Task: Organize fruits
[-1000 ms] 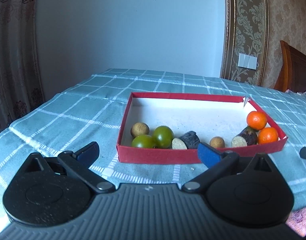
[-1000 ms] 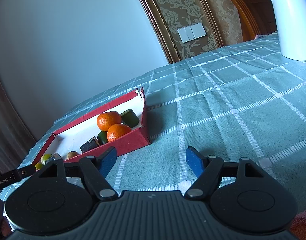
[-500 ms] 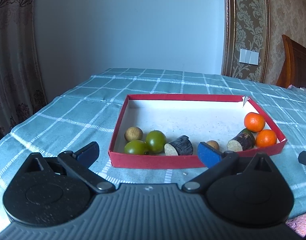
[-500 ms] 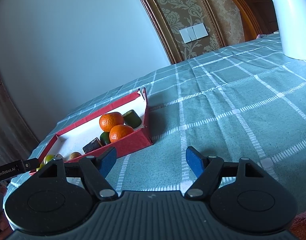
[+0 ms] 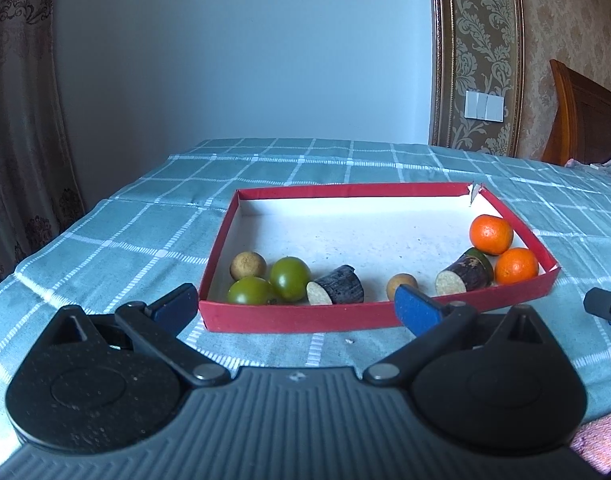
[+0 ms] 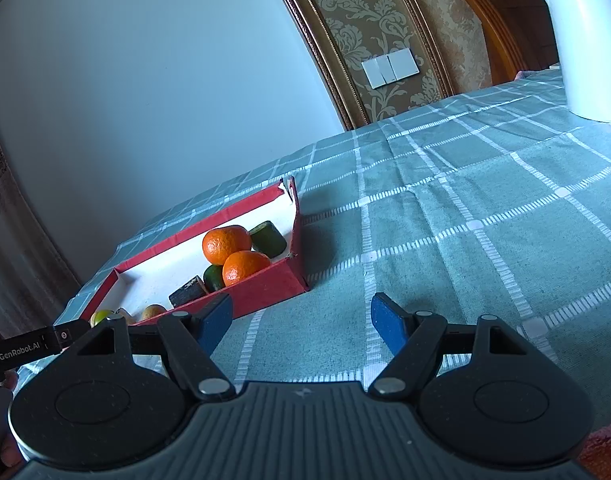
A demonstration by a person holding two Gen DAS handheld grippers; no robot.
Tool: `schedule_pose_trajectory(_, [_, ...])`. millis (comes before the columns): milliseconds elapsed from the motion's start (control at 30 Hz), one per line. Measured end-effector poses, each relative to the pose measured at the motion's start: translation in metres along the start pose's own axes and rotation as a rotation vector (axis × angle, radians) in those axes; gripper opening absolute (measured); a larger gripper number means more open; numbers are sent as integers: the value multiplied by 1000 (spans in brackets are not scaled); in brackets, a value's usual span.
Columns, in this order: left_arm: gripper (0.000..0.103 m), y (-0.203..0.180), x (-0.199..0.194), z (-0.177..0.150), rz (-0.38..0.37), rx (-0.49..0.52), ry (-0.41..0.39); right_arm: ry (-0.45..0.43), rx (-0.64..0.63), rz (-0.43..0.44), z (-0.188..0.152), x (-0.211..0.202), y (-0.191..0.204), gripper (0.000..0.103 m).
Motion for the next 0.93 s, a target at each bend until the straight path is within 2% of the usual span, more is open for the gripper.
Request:
schedule_pose_trajectory(167, [103, 1, -5, 2, -6, 1, -26, 0, 0, 0, 0, 0, 0, 76])
schedule_pose_trajectory(433, [103, 0, -6, 1, 54, 39, -29, 1, 1, 0, 0, 0, 0, 76])
schedule_pose_trajectory(533, [103, 0, -5, 1, 30, 25, -19, 2, 0, 0, 0, 0, 0, 76])
schedule_pose_trajectory(933, [103, -2, -1, -3, 23, 17, 3, -7, 2, 2, 0, 0, 1, 79])
Point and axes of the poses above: each gripper's, at about its wrist camera, not at the fingertips, and x roughly the way its jaws point, y to its left, z to its top, the point moved 2 cm from there along x, roughly the way its jaws point, and after that the axes turned 2 degrees about -y, right-handed, at the moved point
